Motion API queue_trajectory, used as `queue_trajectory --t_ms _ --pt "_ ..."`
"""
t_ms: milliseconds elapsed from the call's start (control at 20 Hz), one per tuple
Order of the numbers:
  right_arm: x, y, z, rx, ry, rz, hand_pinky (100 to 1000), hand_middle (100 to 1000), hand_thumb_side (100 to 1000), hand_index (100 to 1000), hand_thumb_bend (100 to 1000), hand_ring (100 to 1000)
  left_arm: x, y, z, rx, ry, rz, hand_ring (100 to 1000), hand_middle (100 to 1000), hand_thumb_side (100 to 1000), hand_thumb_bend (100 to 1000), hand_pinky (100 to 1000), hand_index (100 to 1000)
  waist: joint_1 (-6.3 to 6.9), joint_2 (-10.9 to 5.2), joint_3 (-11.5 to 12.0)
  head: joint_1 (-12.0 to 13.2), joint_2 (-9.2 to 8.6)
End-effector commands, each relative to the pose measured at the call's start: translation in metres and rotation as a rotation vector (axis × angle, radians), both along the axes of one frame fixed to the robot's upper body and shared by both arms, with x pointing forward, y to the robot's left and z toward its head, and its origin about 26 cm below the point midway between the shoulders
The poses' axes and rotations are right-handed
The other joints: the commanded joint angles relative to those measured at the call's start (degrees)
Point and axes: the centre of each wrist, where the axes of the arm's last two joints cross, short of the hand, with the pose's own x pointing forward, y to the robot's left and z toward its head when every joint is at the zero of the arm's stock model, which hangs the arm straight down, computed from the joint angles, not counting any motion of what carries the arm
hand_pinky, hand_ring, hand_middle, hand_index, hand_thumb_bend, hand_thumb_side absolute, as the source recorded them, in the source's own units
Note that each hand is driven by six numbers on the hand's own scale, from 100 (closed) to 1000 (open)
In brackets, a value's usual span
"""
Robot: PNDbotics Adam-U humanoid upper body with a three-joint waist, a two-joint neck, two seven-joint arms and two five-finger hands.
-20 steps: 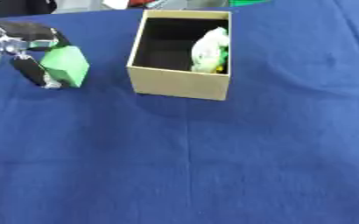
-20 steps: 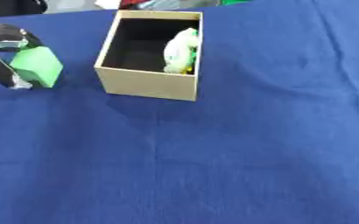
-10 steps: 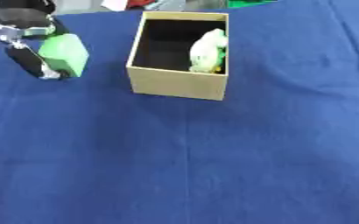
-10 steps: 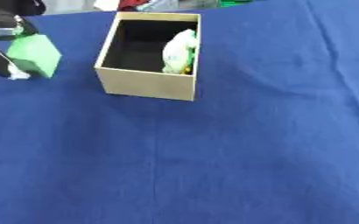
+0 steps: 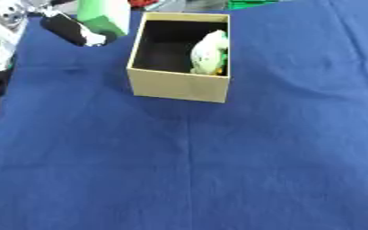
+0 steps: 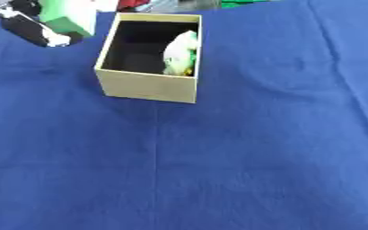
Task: Pick up objects on the table and place them in the box.
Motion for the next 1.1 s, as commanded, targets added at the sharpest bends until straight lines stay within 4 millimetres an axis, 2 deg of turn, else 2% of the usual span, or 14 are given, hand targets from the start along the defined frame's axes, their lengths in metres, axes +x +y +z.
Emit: queue_trajectory --t_ms 50,350,850,950,1100 --pt "-0.005 0.002 0.010 -0.012 -0.036 0.015 771 657 862 793 100 619 -0.004 -0.013 0.015 -0.066 -0.067 -0.039 610 522 423 100 770 663 -0.27 -1.42 -0.20 0.46 -0.76" --pt "-0.004 0.004 0.012 -0.010 -0.041 0.031 771 656 864 793 100 617 -0.001 -0.032 0.011 -0.142 -0.114 -0.077 615 527 439 100 773 665 -0.01 -1.10 -0.83 0.91 -1.14" --pt "-0.003 0.009 0.014 -0.005 -0.041 0.060 773 655 872 794 100 616 0.018 -0.051 -0.018 -0.152 -0.105 -0.037 656 566 444 101 785 715 0.27 -0.60 -1.97 1.66 -1.69" --pt "-0.003 0.009 0.014 -0.003 -0.041 0.065 773 655 873 794 100 617 0.021 -0.052 -0.024 -0.126 -0.096 -0.022 671 584 450 151 788 731 0.32 -0.52 -2.05 1.58 -1.69" --pt "-0.003 0.009 0.015 0.000 -0.041 0.069 773 655 875 794 100 616 0.024 -0.051 -0.031 -0.082 -0.087 -0.012 712 613 477 330 791 762 0.43 -0.42 -2.15 1.60 -1.88"
